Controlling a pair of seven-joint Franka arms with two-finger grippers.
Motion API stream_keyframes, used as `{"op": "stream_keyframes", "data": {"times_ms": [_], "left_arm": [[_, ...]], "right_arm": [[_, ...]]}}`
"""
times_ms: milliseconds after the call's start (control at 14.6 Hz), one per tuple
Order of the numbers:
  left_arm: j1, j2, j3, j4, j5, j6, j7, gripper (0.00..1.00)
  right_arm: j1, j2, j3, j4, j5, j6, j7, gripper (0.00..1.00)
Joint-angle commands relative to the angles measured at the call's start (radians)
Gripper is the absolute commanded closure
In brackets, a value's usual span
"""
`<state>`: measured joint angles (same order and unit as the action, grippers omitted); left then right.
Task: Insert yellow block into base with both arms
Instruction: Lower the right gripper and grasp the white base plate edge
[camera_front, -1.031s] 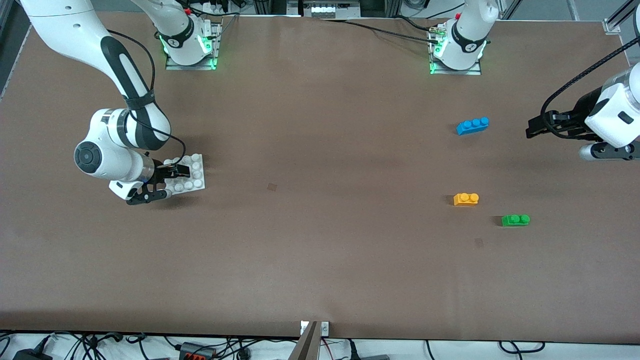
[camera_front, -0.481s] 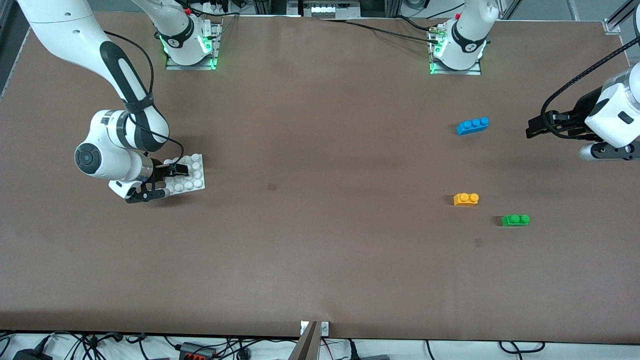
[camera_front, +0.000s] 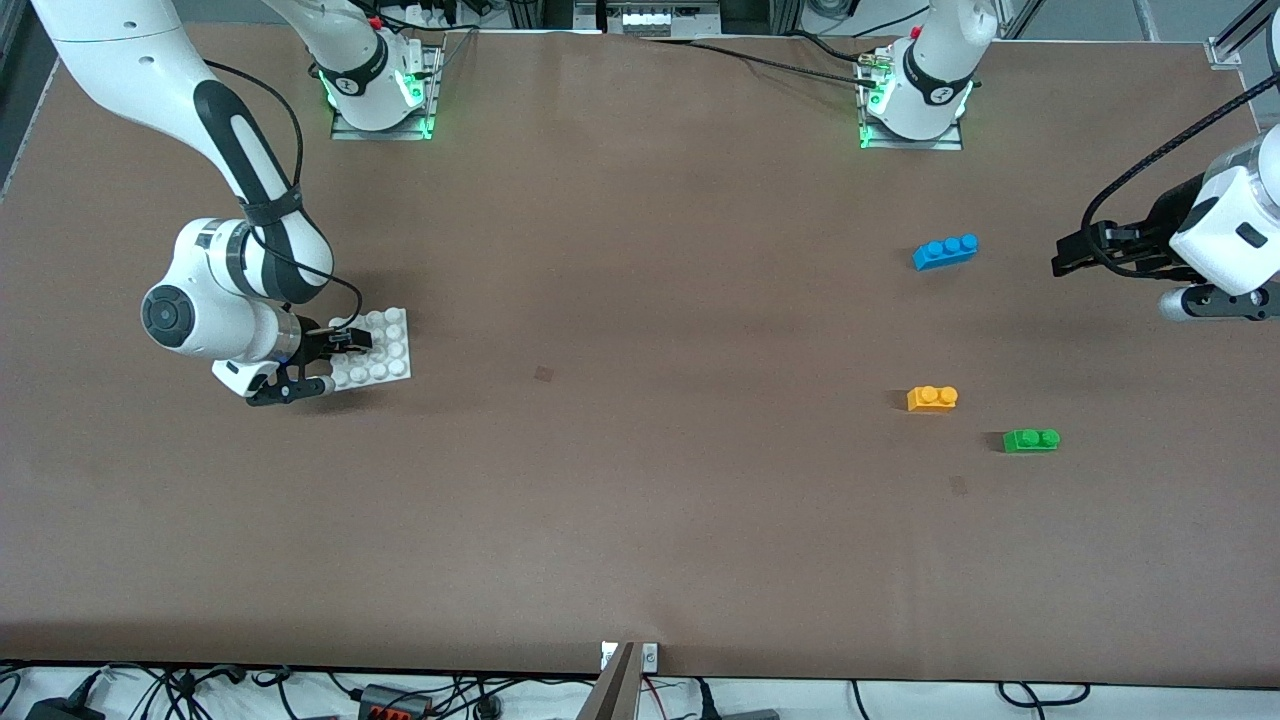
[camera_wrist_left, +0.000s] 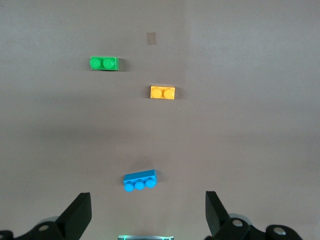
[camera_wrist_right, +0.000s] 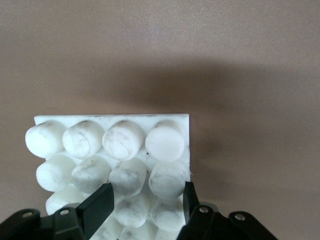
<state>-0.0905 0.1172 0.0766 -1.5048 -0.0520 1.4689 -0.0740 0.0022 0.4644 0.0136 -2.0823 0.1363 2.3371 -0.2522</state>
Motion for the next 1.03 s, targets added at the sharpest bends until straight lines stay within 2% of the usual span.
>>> {"op": "stream_keyframes", "data": {"times_ms": [0,412,756,962], "left_arm": [[-0.002,0.002,0.005,0.017,-0.019,-0.004,-0.009,0.00],[-0.002,0.002,0.005,0.017,-0.020,-0.004,-0.009,0.00],[-0.002,0.002,0.005,0.017,-0.020,-0.004,-0.007,0.00],[-0.002,0.002,0.005,0.017,-0.020,-0.004,-0.006,0.00]], "right_arm": [[0.001,0.040,0.011,-0.008,0.014,0.022,-0.016,0.55],[0.027,0.082,0.043,-0.007,0.019,0.033,0.002,0.55],[0.091,0.097,0.043,-0.004,0.112,0.045,0.025,0.55],[0.155,0.125,0.043,0.008,0.140,0.048,0.149,0.55]]}}
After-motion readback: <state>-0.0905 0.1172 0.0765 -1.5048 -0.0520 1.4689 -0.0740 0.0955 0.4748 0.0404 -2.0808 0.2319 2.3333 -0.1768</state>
